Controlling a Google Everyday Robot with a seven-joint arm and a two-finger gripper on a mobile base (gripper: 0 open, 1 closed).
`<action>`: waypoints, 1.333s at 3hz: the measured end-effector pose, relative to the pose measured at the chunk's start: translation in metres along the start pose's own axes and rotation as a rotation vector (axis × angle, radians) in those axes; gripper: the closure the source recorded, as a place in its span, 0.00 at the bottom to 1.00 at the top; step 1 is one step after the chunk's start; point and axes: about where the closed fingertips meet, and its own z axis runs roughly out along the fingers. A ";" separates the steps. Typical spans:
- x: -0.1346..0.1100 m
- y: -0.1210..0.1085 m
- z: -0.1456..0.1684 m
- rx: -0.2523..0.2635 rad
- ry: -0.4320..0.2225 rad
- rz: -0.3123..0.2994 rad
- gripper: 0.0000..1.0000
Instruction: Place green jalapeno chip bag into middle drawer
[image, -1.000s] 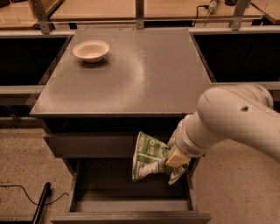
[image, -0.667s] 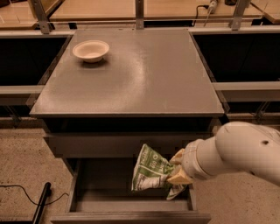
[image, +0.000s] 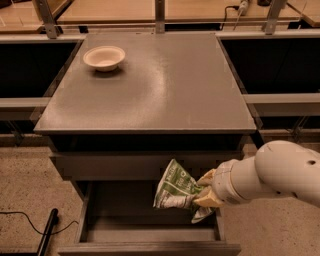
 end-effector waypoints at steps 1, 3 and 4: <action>0.018 -0.003 0.046 -0.078 -0.138 0.032 1.00; 0.060 0.007 0.137 -0.165 -0.344 -0.150 1.00; 0.072 0.016 0.175 -0.216 -0.297 -0.217 1.00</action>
Offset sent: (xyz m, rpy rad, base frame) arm 0.0233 0.0014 -0.1610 0.3923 -0.0794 0.2689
